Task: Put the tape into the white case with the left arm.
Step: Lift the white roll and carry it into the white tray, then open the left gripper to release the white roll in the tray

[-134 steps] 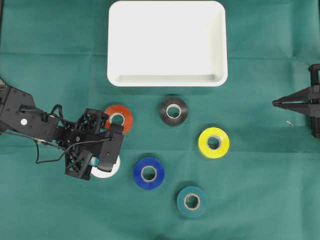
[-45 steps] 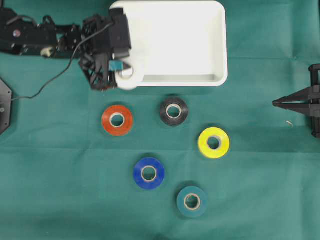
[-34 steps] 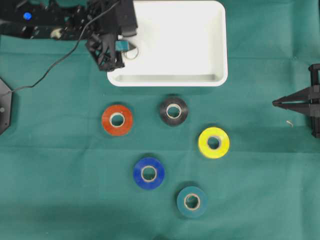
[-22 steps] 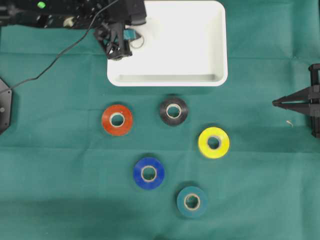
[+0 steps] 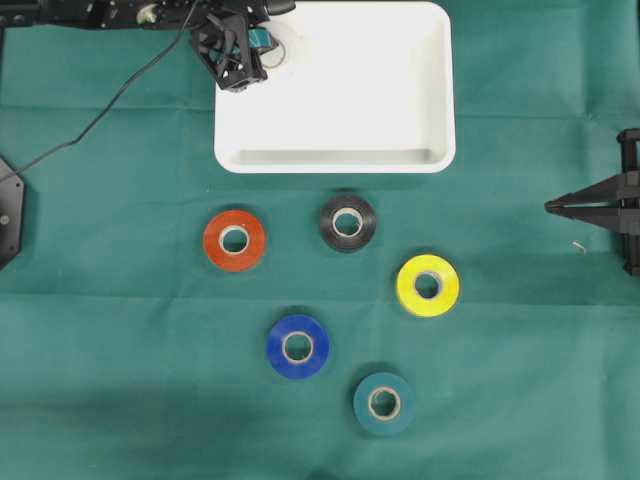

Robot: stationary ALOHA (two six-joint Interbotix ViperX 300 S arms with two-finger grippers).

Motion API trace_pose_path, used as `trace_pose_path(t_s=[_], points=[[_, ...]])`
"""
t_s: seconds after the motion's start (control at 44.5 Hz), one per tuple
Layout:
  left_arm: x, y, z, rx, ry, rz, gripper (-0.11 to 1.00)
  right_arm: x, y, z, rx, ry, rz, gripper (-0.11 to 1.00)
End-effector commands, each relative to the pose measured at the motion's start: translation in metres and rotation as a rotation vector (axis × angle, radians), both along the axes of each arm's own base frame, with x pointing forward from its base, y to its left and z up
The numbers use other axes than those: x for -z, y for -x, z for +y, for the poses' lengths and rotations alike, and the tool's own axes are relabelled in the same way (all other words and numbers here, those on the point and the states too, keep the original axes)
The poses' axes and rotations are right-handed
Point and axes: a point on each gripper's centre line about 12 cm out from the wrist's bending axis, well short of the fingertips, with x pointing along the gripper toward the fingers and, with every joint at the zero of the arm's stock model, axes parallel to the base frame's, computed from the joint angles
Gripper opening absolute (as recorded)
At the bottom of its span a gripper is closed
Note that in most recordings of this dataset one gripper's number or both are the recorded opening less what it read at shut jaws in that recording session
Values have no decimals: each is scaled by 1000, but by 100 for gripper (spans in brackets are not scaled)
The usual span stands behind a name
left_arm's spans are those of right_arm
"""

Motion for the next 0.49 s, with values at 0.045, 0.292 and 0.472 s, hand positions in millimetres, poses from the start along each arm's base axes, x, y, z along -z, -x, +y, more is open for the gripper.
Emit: trace_pose_path(t_s=[0.045,0.292,0.472], points=[[-11,-3,2,10,-24,-23,28,-3,-2,0,0,-2,-8,-9],[-10,-2,1,16,-28,-20,35,-3,-2,0,0,-2,-8,-9],[-11,1,0,15,-27,-20,83,-3,-2,0,0,-2,-9,-9]])
